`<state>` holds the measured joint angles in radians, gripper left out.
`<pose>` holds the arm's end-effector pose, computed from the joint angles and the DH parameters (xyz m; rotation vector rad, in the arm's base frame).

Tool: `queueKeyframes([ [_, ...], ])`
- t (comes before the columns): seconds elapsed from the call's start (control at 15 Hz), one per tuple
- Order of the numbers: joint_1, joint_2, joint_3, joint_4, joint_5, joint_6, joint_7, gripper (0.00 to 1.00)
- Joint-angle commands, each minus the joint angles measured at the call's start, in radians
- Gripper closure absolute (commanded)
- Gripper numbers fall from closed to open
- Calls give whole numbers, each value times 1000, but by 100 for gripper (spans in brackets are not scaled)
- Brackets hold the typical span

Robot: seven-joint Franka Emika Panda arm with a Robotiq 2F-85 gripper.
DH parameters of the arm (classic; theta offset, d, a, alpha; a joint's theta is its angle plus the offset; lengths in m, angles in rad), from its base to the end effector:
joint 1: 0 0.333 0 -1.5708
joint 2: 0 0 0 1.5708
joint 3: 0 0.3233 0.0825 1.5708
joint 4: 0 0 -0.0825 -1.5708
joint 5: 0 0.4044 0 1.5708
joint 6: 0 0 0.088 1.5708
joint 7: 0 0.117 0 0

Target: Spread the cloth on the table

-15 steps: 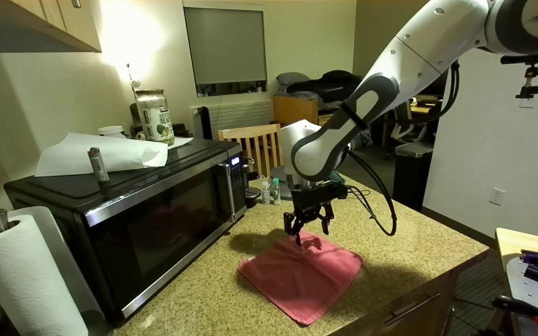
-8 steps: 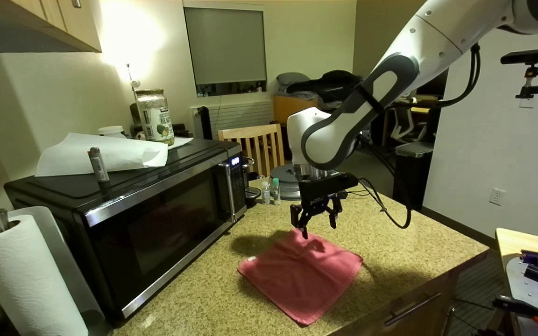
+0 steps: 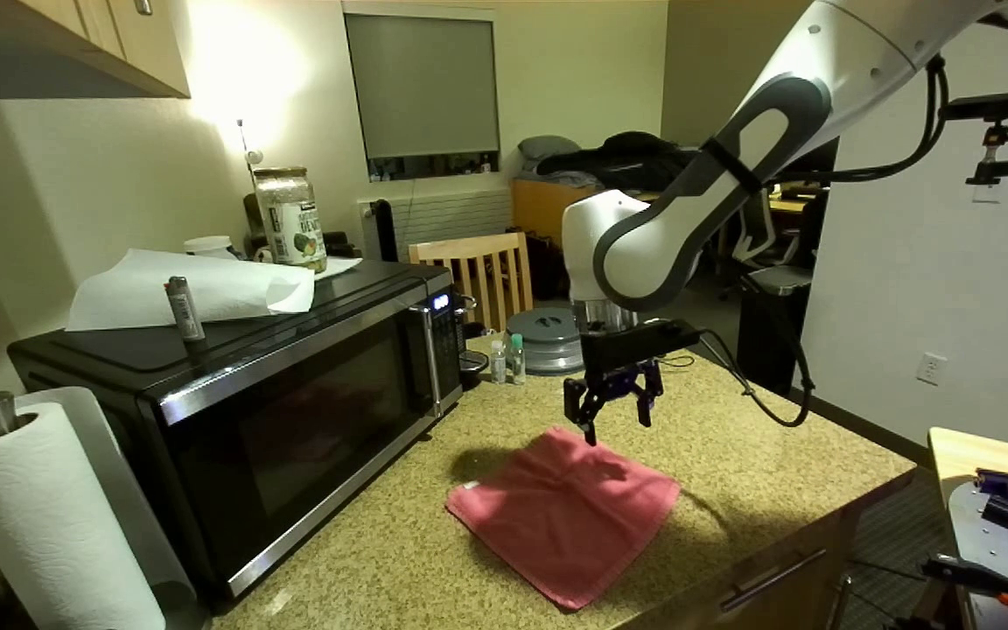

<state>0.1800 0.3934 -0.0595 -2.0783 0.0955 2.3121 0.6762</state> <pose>0.5798 0.0725 0.2051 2.9592 -0.9529 -0.2524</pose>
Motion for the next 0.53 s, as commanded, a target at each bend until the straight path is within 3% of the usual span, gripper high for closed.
queueKeyframes([
  [0.0, -19, -81, 17, -97, 21, 46, 8, 0],
  [0.47, -43, -162, 17, -185, 37, 88, 3, 0],
])
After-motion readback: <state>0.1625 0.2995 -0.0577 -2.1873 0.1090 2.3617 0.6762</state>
